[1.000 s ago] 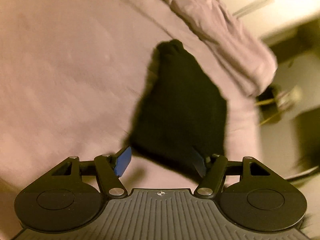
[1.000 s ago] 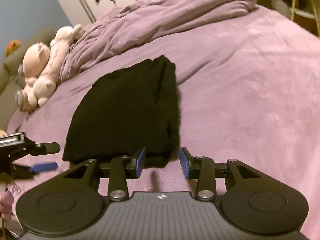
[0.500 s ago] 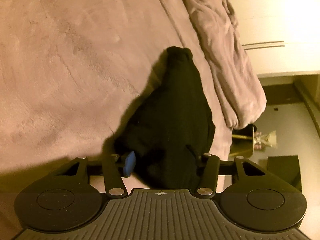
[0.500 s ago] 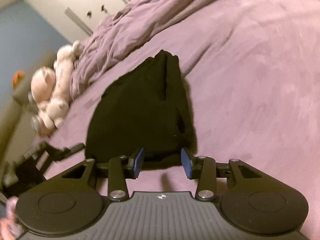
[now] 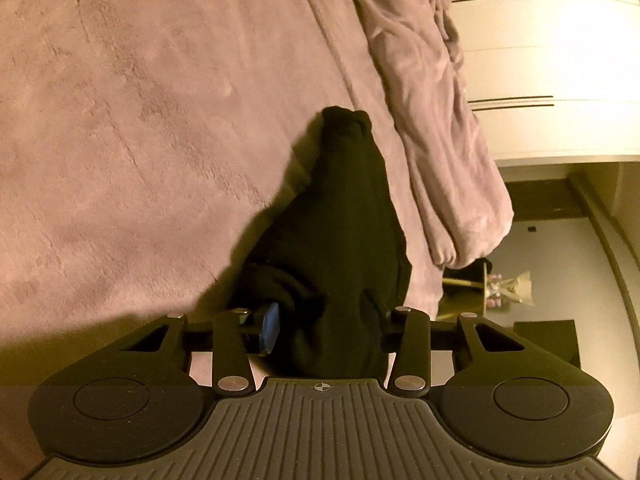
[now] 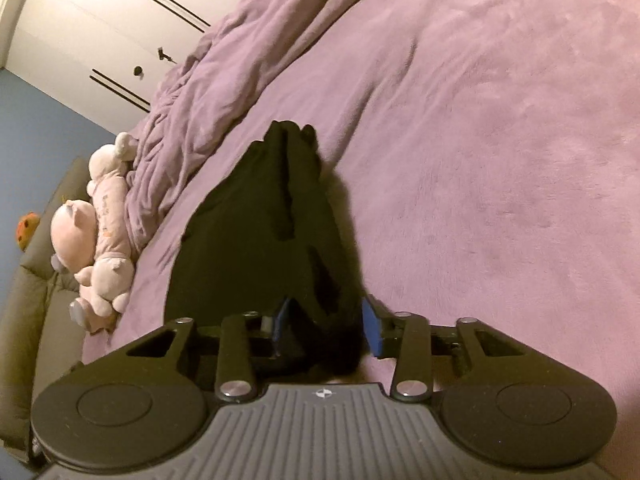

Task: Fold small clothes

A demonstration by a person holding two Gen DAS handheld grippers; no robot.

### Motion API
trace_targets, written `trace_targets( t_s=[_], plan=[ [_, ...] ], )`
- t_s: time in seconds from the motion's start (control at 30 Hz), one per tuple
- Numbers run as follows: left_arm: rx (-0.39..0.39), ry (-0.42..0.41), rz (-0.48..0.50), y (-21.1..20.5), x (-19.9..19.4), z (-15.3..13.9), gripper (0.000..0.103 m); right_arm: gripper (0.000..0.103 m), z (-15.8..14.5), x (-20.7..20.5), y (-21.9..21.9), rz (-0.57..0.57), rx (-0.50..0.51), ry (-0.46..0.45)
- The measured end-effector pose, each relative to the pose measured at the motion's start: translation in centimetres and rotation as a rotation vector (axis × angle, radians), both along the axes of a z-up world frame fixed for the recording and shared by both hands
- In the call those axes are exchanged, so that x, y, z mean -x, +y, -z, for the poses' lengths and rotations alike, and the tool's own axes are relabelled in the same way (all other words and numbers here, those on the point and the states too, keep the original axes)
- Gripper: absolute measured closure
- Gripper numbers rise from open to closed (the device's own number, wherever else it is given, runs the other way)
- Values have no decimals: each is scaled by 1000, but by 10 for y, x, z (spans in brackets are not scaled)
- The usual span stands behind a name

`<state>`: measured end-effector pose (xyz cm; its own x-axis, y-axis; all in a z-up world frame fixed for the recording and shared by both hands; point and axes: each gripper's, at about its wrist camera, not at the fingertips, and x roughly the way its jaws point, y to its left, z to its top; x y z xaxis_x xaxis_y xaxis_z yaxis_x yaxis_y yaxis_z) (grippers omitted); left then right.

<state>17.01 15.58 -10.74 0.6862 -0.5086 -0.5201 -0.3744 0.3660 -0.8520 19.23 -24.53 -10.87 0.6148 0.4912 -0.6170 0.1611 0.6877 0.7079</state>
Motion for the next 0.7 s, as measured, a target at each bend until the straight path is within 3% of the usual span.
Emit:
trace_targets(
  t_s=[0.1,0.27,0.3,0.4,0.47,0.53,0.57,0.67,0.7],
  plan=[
    [-1,-9,-3,7,0,-3,58,91,-9,0,5,-16,34,-25],
    [-49,-1,14,16,1,-8,58,91,-10,10,1,-13,-172,-47],
    [-65,12,25,15,1,-9,58,91,-7,11,3,-22,-162,-34],
    [-190,58,96,8,1,-16,57,95,2,8,14,-54,73,15],
    [-335,77,141,0,5,-28,43,94,-2,9,16,-68,98,-5],
    [-500,75,166,-7,14,-41,37,81,-16,11,23,-91,183,-25],
    [-578,76,184,-12,18,-47,27,76,-22,12,28,-105,253,-31],
    [-755,80,222,-31,33,-64,17,57,-37,22,42,-179,435,-41],
    [-812,82,237,-39,38,-68,14,42,-38,28,41,-201,446,-44]
  ],
)
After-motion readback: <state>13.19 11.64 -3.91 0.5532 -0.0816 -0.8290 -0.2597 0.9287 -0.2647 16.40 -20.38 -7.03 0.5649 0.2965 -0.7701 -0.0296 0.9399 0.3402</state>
